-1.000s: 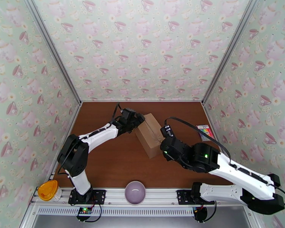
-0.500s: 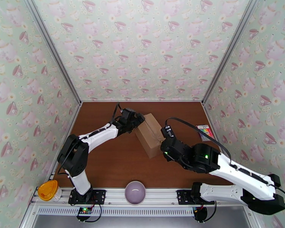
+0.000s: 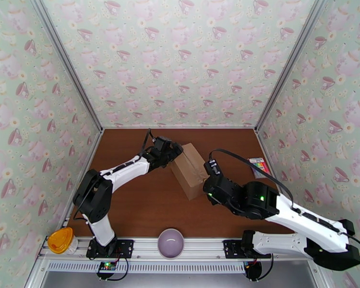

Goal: Unpack the express box

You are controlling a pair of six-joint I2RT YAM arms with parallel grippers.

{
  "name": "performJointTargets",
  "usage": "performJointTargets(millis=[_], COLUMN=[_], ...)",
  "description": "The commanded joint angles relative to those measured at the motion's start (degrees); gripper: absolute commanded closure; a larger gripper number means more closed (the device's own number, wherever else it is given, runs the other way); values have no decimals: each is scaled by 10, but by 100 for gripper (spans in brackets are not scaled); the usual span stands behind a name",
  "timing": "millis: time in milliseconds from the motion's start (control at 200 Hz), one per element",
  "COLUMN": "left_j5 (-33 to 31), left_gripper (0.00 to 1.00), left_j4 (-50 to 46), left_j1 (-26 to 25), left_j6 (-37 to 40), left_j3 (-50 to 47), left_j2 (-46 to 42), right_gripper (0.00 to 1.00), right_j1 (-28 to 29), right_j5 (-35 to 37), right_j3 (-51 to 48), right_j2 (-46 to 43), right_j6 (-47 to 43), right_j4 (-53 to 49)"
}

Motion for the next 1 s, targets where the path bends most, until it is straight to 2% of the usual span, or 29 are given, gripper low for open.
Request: performJointTargets(millis=[0,636,997], left_j5=[-64,-120,-111], left_gripper=[4,3,3], left_j4=[-72,-113,-108], left_j1=[20,-6,-7], left_j6=[-1,64,92], left_j3=[0,41,38], left_j2=[27,-50,-95], right_gripper=[100,100,100], right_j1=[5,4,-17], right_j5=[-12,42,40], right_j3=[13,52,63], right_j2=[-11,-24,-33], right_j6=[14,35,21], right_j4=[-75,-78,-30])
